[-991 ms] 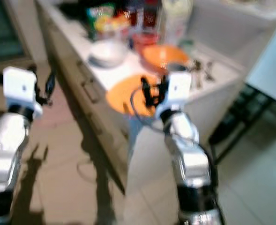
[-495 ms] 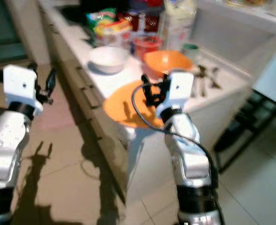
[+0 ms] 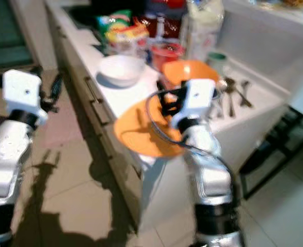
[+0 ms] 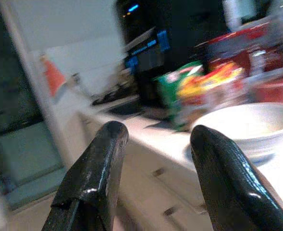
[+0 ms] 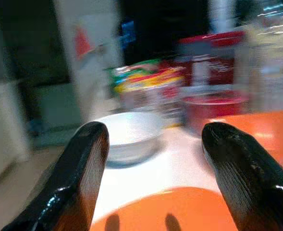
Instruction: Setting the table
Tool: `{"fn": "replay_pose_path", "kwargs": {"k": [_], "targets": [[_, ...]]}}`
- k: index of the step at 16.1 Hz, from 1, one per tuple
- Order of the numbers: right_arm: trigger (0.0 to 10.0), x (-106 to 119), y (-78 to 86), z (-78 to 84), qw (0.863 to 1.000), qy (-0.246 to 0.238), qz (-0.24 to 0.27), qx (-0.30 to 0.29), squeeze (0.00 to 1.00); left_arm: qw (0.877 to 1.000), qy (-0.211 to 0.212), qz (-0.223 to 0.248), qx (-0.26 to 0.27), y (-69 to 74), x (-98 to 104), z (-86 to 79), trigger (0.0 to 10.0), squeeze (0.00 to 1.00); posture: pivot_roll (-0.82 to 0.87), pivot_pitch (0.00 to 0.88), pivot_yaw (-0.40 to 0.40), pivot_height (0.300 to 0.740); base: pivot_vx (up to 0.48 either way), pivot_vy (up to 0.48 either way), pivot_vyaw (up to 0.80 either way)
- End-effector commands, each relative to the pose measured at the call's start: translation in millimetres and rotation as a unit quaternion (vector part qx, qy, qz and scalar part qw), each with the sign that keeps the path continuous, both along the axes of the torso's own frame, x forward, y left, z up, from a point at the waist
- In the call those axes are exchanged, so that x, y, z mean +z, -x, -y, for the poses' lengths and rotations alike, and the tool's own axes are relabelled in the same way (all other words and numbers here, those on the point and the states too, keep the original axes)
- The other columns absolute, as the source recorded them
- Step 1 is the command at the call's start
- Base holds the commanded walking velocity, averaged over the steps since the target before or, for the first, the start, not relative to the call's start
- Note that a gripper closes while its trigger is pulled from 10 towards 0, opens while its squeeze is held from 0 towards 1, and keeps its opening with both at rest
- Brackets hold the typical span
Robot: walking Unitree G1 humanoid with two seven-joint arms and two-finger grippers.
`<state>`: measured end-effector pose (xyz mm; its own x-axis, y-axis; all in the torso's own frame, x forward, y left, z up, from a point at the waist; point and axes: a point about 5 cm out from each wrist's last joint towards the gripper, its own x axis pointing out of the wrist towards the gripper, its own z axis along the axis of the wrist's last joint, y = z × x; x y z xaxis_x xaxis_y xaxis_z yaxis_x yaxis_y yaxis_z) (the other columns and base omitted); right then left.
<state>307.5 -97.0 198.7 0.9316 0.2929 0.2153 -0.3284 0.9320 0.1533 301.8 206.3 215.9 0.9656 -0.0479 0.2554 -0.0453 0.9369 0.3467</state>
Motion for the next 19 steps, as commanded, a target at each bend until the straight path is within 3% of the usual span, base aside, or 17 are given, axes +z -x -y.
{"fn": "replay_pose_path", "kwargs": {"k": [1,9,12,14,15,17,19], "targets": [[10.0,4.3,-0.7,7.3,1.000,0.006,0.009,-0.011,0.00,1.000,0.001,0.004,-0.011,-1.1,2.7,5.6,10.0,0.00,0.05,0.000,-0.031,0.740,0.345,0.000,0.00],[10.0,5.7,-0.7,7.8,1.000,0.007,0.011,-0.011,0.00,1.000,0.003,0.005,-0.012,-0.9,2.6,6.9,10.0,0.00,0.05,0.000,-0.034,0.740,0.344,0.000,0.00],[10.0,6.0,-0.6,7.6,1.000,0.007,0.012,-0.010,0.00,1.000,0.004,0.002,-0.011,-0.7,2.0,6.9,10.0,0.00,0.05,0.000,-0.034,0.740,0.089,0.000,0.00],[10.0,6.0,-0.1,7.0,1.000,0.007,0.012,-0.010,0.00,0.999,0.032,0.002,-0.022,-1.9,2.0,6.9,10.0,0.00,0.05,0.000,-0.031,0.740,0.000,0.000,0.00],[10.0,5.7,0.2,6.8,1.000,0.009,0.013,-0.010,0.00,0.994,0.096,-0.002,-0.044,-5.5,7.4,8.6,10.0,1.00,0.05,0.000,-0.035,0.740,0.000,0.000,0.00],[10.0,5.8,-0.4,6.5,0.999,0.031,0.014,-0.005,0.00,0.986,0.151,-0.005,-0.071,-13.1,16.6,10.9,10.0,1.00,0.06,0.000,-0.041,0.740,0.000,0.000,0.00],[10.0,5.3,-0.6,7.0,0.999,0.045,0.013,0.001,0.00,0.983,0.165,-0.005,-0.084,-18.6,21.8,11.7,10.0,1.00,0.06,0.000,-0.043,0.740,0.000,0.000,0.00]]}}
